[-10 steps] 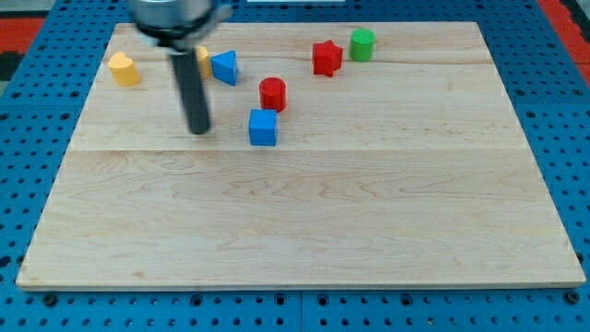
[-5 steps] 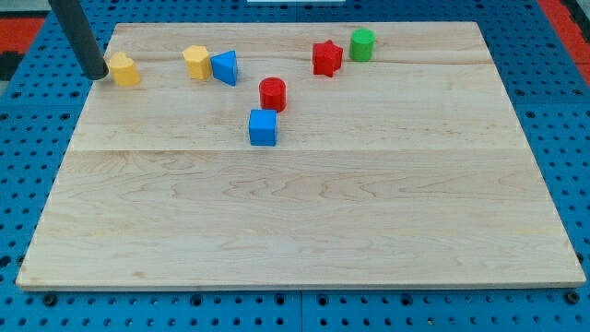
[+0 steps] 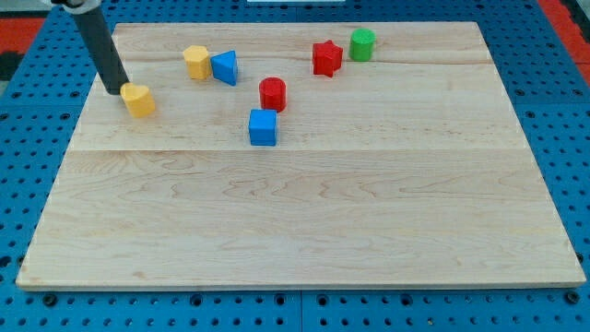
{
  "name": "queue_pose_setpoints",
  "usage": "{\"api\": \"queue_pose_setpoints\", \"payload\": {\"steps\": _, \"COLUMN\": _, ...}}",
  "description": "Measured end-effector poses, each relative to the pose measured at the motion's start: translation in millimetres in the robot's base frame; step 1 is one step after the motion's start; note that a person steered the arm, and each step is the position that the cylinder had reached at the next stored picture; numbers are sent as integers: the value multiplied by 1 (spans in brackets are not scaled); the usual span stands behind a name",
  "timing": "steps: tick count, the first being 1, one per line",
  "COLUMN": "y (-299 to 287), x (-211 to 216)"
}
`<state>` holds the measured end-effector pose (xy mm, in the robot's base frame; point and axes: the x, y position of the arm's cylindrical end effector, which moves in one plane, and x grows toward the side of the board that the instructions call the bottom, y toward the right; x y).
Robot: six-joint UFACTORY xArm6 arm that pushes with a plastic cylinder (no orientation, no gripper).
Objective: Place the yellow heart below the blue cube
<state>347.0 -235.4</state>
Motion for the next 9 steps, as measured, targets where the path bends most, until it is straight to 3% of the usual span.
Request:
{"api": "queue_pose_setpoints", "payload": {"steps": 2, "y": 79, "x": 25}}
{"api": "queue_pose_setpoints", "payload": {"steps": 5, "y": 115, "x": 68}}
{"api": "queue_pose_setpoints", "payload": {"steps": 7, "y": 101, "x": 86}}
{"api": "queue_pose_setpoints", "payload": {"steps": 8, "y": 148, "x": 102}}
{"api": "queue_pose_setpoints", "payload": {"steps": 9, "y": 159, "x": 102}}
